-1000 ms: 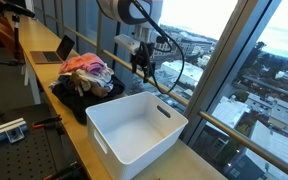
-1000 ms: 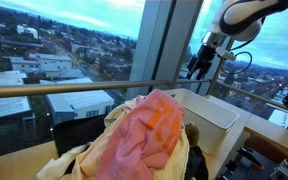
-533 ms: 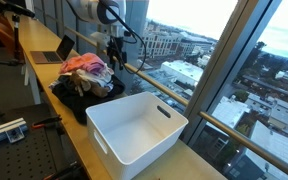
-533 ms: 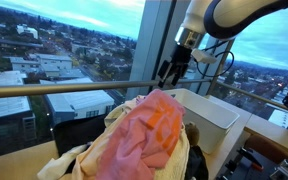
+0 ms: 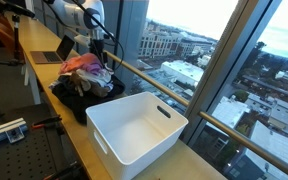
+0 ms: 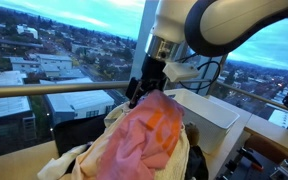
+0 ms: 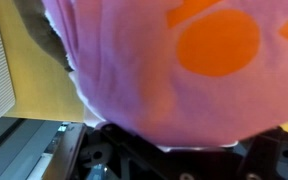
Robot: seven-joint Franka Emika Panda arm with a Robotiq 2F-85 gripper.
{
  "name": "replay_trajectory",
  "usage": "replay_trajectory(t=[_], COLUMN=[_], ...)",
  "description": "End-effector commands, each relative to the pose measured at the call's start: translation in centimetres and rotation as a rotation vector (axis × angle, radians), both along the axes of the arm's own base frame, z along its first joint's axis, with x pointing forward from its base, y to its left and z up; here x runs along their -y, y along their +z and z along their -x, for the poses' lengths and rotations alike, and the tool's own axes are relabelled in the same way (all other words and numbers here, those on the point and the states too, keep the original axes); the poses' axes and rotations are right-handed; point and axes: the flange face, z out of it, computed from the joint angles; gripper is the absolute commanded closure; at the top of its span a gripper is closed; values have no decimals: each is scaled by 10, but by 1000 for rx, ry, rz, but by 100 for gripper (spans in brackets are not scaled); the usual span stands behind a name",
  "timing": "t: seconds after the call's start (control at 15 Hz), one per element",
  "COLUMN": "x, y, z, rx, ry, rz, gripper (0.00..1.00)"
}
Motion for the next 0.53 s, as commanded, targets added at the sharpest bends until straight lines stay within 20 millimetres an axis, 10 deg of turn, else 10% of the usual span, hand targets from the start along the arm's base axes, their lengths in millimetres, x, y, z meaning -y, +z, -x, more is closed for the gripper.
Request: replay_trajectory(t=[0.0,0.47], x=[-23,-22], y=[-22,-104], z=[1,6], rx=[3,-106], ry=[-2,-14], rz=[12,71], gripper=[0,0])
